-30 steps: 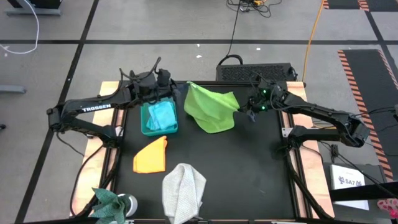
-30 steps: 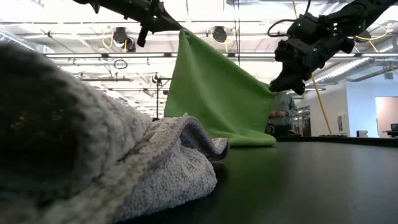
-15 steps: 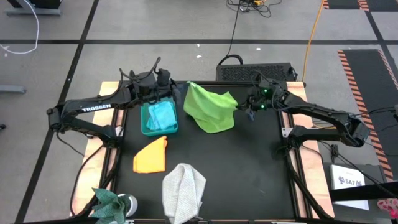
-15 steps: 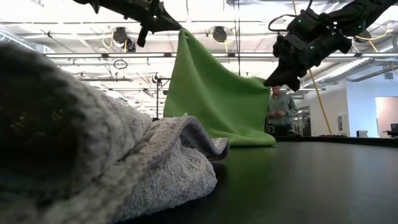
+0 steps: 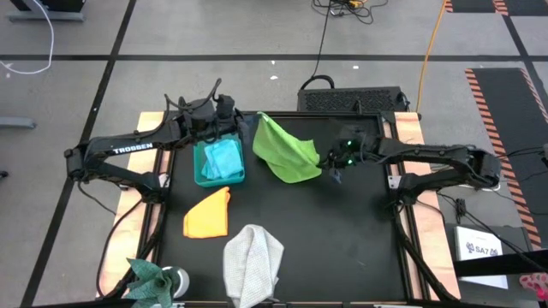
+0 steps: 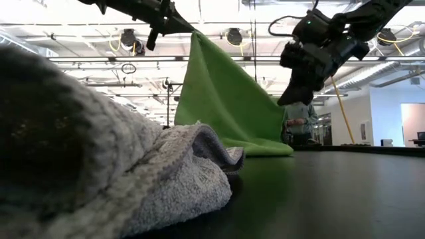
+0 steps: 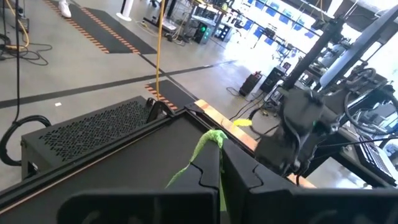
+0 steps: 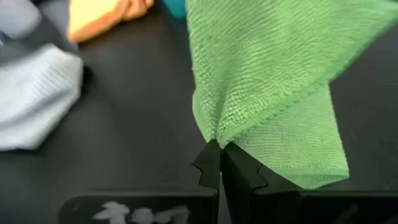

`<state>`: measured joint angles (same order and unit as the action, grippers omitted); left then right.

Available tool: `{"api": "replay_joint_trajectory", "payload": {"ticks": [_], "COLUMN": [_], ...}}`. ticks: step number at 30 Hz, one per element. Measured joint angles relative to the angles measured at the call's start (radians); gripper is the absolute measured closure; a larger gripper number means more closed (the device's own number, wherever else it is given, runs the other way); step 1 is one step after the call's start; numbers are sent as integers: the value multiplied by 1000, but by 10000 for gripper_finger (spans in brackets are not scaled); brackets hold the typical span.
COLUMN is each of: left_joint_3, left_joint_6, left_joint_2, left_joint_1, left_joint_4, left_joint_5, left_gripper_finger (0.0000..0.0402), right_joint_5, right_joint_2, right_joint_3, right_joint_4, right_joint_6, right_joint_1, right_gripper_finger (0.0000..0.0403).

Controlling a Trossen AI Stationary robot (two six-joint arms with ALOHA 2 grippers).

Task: Fold microfiber towels
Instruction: Fold the green microfiber towel

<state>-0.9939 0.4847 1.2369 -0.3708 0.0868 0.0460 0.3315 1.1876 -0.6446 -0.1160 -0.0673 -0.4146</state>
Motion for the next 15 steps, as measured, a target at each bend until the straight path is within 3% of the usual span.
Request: {"api": "replay_joint_trajectory", "payload": {"ticks": [7, 15], "left_joint_3": [0, 0], "left_joint_6": [3, 14], "left_joint_2": [0, 0], "left_joint_1": [0, 3], "left_joint_4": [-1, -16], "left_joint_5": [0, 0], "left_gripper_finger": [400, 400], "right_joint_5": [-201, -210], "right_joint_2": [71, 36], "right_joint_3": [-1, -32], "right_joint_4": [104, 86], "right_joint_6": [87, 138], "right_joint_1": [79, 37], "right_gripper_finger": [403, 373]}}
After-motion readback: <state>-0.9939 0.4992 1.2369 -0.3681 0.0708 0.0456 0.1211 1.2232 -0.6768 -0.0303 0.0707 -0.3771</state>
